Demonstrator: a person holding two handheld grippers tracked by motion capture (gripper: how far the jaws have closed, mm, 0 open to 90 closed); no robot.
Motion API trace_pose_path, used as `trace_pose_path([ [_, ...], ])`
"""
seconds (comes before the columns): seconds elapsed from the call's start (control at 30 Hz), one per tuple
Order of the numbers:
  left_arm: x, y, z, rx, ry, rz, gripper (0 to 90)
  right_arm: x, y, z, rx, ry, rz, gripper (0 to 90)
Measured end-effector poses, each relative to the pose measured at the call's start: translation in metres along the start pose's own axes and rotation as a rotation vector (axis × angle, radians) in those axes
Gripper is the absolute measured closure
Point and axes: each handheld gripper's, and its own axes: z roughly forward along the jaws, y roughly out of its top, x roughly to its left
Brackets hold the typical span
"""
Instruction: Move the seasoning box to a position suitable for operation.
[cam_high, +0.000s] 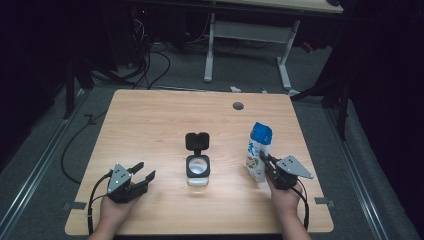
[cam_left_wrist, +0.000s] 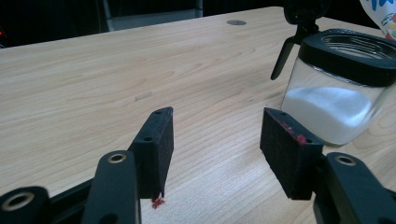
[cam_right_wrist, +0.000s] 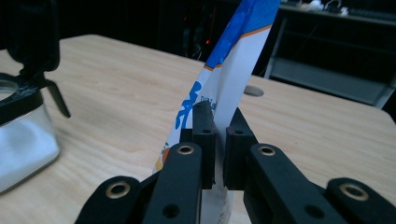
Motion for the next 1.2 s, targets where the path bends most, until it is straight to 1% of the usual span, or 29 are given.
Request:
trace_pose_path([
  [0.07, 0.001, 0.0, -0.001, -0.001, 0.005, -0.006, 44.8, 0.0, -0.004, 0.002, -0.04, -0.013, -0.007, 86.2],
  [0.23, 0.004, -0.001, -0.003, -0.006, 0.016, -0.021, 44.8, 0.002, -0.008, 0.01, -0.087, -0.044, -0.06, 86.2],
  [0.37, 0.004, -0.001, -0.003, -0.004, 0.017, -0.02, 44.8, 0.0, -0.011, 0.015, -0.114, -0.049, -0.064, 86.1],
  [0.47, 0.004, -0.001, -0.004, -0.005, 0.016, -0.021, 44.8, -0.001, -0.015, 0.016, -0.12, -0.046, -0.054, 85.7],
  [0.53, 0.004, -0.001, -0.004, -0.004, 0.017, -0.021, 44.8, -0.001, -0.015, 0.014, -0.12, -0.037, -0.056, 85.0],
  [0.77, 0.002, -0.001, -0.004, 0.002, 0.011, -0.016, 44.7, -0.001, -0.02, 0.003, -0.1, -0.014, -0.04, 81.5],
  [0.83, 0.002, -0.001, -0.004, 0.005, 0.012, -0.014, 44.7, 0.0, -0.021, 0.001, -0.096, -0.013, -0.046, 81.2],
  [1.2, 0.002, -0.002, -0.003, 0.004, 0.011, -0.023, 44.7, 0.001, -0.022, -0.002, -0.081, -0.02, -0.012, 77.4],
])
